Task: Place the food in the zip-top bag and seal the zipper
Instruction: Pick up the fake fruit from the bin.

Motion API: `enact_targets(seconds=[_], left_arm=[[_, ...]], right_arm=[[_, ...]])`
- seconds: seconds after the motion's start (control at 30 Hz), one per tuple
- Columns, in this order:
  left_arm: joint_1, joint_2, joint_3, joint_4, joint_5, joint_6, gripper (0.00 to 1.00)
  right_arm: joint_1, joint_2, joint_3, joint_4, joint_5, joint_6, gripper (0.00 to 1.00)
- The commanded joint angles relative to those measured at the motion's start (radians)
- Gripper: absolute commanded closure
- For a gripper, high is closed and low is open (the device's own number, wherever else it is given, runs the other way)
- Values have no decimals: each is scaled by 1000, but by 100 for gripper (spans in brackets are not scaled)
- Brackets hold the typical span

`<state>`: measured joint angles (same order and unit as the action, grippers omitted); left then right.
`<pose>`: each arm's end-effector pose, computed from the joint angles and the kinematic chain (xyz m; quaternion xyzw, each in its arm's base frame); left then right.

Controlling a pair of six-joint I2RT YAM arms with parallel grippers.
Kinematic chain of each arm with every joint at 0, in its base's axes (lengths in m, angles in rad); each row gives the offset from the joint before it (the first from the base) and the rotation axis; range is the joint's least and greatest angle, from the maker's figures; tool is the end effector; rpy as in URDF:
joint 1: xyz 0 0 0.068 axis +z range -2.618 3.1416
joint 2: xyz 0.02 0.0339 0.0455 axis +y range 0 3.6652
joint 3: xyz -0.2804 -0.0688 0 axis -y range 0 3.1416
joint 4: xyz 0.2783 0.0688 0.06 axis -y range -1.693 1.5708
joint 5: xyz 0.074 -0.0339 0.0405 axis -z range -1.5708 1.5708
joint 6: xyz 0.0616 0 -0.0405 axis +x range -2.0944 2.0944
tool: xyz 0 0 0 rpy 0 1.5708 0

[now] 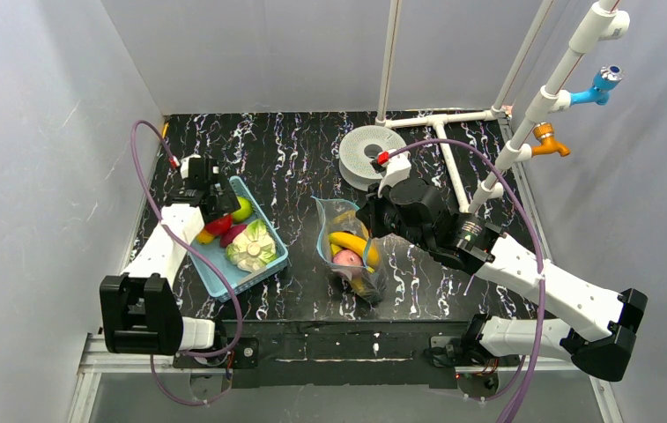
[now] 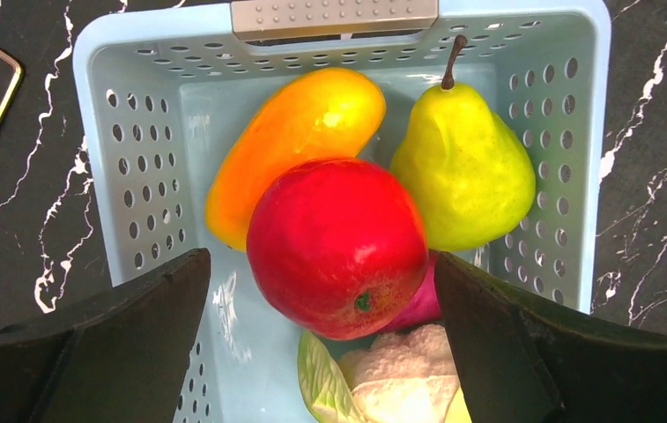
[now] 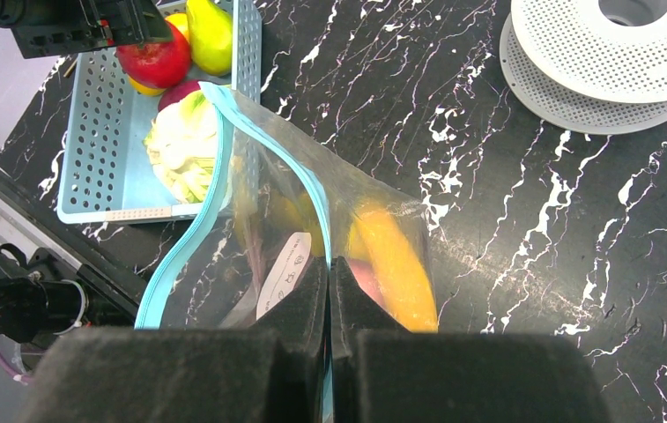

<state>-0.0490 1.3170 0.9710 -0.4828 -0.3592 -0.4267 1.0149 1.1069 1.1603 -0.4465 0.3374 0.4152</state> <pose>0.3214 0.0059 0.2499 -0.2358 0.8885 0.0777 0.3859 0.1710 0.2367 0.3884 -0.1531 0.8107 0.2536 0.5050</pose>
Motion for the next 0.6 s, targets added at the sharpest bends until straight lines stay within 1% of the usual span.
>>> enact_targets(seconds=[0.0,0.13,0.27,0.37,0.43,0.47,0.57], left_arm=[[11,29,6,3,7,-17,2],[27,87,17,5,70,-32,2],[44,137,50,-39,85,-47,3],[45,98,34,-27,69,-40,14],[44,63,12,-11,64,-31,26],[44,49,3,-6,63,-27,31],[44,21,1,-9,81,-4,41]], right_arm=[[6,-5,19,35,15,-7,99],[5,-12,15,42,14,-6,99],[5,-17,15,41,8,-5,99],[6,-25,13,38,9,-5,99],[5,-33,9,37,12,-5,99],[5,-36,9,37,14,-5,99],[5,-40,8,38,14,-5,99]])
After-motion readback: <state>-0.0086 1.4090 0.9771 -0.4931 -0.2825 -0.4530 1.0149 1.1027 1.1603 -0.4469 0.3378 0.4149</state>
